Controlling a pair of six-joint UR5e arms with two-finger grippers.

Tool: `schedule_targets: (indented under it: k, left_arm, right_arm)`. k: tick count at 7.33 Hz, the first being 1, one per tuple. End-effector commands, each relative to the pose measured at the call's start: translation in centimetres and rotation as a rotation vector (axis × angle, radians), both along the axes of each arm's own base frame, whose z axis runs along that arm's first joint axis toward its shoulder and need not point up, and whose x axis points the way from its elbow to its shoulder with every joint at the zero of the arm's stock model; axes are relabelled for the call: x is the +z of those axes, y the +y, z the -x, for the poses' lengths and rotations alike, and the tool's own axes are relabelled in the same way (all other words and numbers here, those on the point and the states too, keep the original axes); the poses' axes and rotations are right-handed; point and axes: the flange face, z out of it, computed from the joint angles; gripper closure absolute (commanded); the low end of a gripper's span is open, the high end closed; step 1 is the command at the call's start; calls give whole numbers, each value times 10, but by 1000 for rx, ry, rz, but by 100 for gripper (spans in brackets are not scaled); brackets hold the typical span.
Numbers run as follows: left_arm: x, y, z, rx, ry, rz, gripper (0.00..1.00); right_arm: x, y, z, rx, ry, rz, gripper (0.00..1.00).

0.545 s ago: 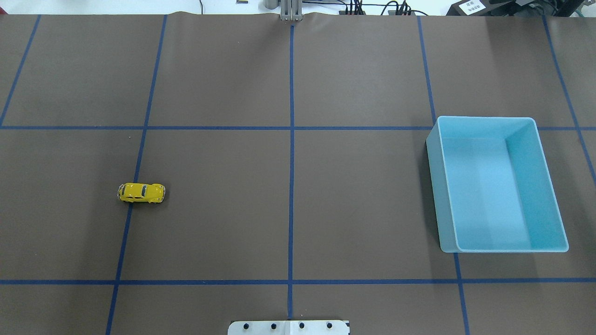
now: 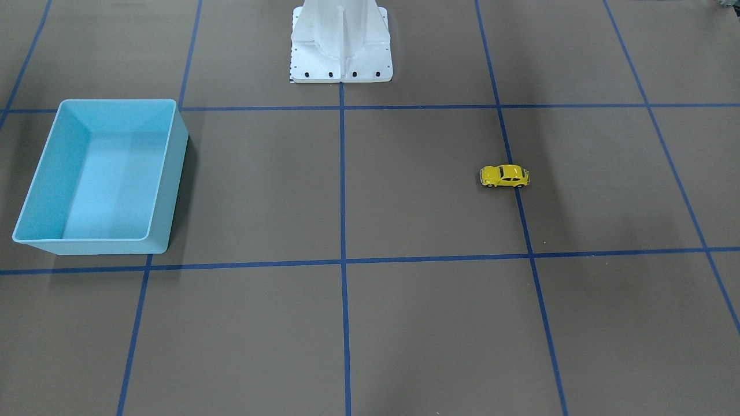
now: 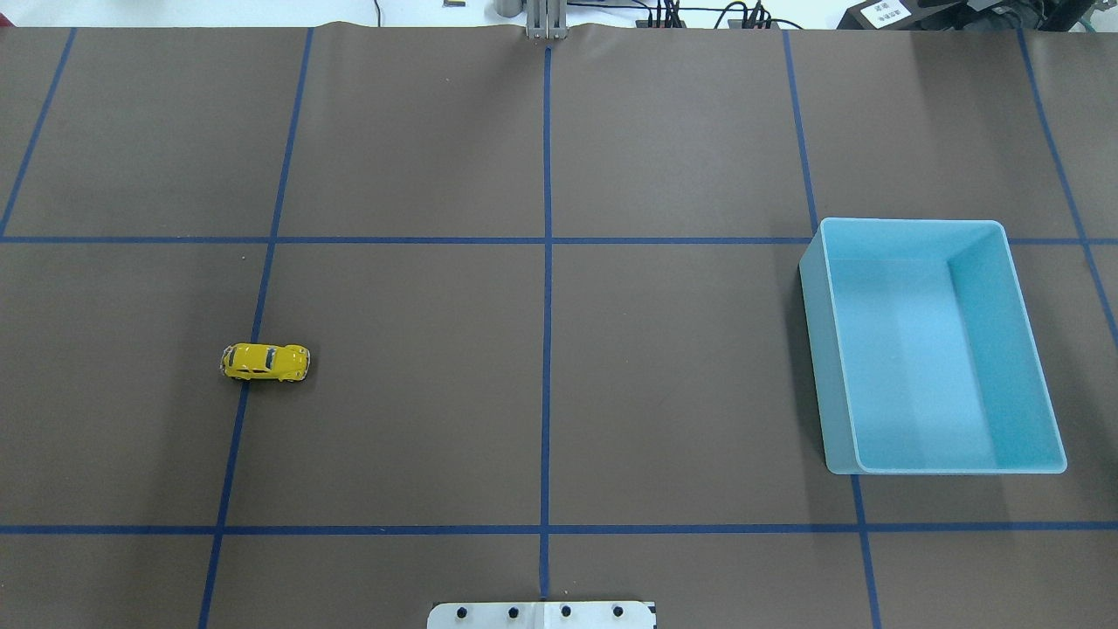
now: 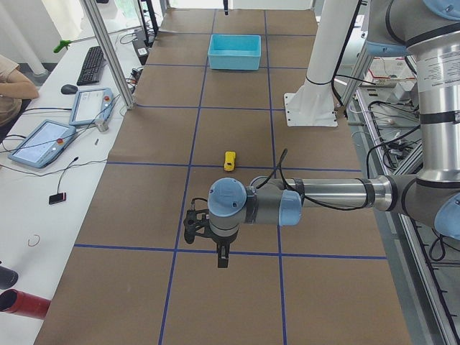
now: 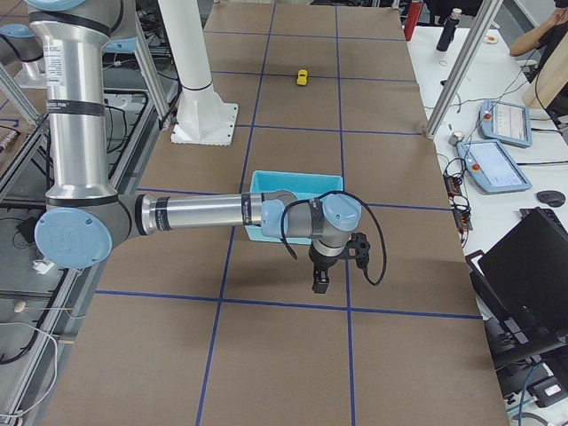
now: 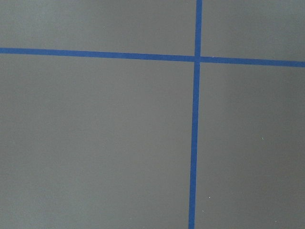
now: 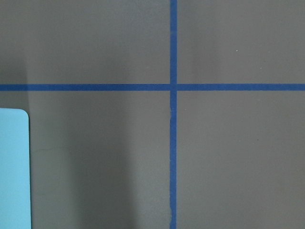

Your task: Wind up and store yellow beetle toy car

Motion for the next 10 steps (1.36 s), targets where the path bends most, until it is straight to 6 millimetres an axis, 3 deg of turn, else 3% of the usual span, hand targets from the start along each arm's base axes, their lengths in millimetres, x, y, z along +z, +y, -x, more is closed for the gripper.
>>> schedule_targets:
  k: [1, 3, 4, 5, 6, 8, 10]
  left_arm:
    - [-13, -14, -1, 6, -2, -35, 0]
    - [-41, -41, -26, 65, -4, -95, 0]
    - [-67, -56, -44, 102, -3, -147, 0]
    - [-102, -66, -74, 165, 3, -215, 0]
    - [-136, -72, -113, 244, 17, -290, 0]
    - [-210, -94, -216, 430, 61, -437, 0]
    - [-275, -84, -323, 616, 127, -569, 0]
  right_arm:
    - [2, -2, 2, -2, 5, 3, 0]
    - [0, -2, -1, 3, 6, -1, 0]
    - [0, -2, -2, 5, 7, -3, 0]
    - [1, -1, -2, 5, 7, 0, 0]
    - [3, -1, -2, 5, 8, 3, 0]
    - [2, -1, -2, 5, 7, 1, 0]
    - [3, -3, -2, 5, 11, 5, 0]
